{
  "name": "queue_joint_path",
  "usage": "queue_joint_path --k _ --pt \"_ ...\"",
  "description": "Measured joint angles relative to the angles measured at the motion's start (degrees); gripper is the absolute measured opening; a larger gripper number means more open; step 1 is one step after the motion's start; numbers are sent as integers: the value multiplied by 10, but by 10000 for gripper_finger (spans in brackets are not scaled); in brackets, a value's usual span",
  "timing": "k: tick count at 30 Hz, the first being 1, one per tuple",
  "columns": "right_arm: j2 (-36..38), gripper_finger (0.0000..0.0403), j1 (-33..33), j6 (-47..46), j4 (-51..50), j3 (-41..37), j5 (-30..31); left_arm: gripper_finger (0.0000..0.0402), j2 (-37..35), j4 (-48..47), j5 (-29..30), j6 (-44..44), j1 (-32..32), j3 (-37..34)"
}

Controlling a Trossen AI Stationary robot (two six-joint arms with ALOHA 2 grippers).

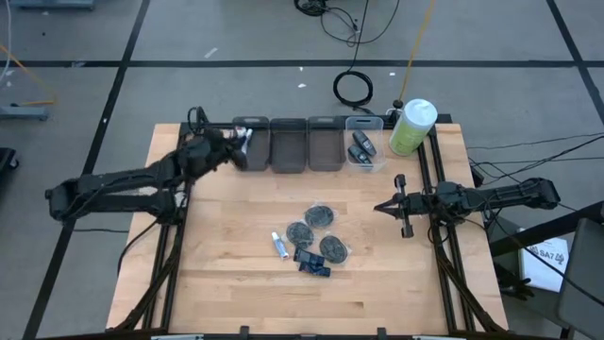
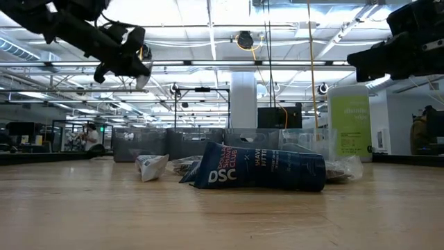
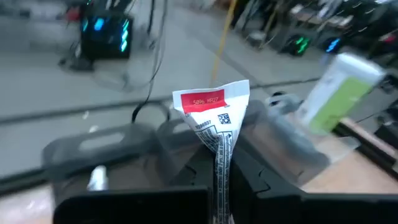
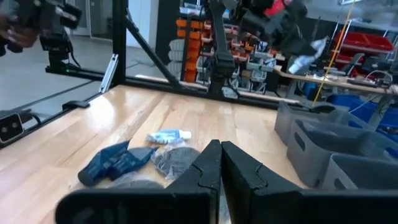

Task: Pick & Place Travel size toiletries
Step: Put the left toothpaste into the left black bin

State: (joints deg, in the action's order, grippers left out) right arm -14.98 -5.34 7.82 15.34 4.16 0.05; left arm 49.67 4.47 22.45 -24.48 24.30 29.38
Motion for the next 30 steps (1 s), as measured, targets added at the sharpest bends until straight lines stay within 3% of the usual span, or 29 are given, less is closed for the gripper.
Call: queue_joint_path --k 4,8,17,30 --pt "0 4 0 4 9 0 1 4 46 -136 -29 -27 43 69" --pt "0 4 0 6 11 0 1 15 110 -207 -30 -31 68 117" --pt "0 4 0 8 11 0 1 8 233 -148 -32 -22 105 126" --pt "0 4 0 4 11 0 -1 82 284 -119 -45 -11 128 126"
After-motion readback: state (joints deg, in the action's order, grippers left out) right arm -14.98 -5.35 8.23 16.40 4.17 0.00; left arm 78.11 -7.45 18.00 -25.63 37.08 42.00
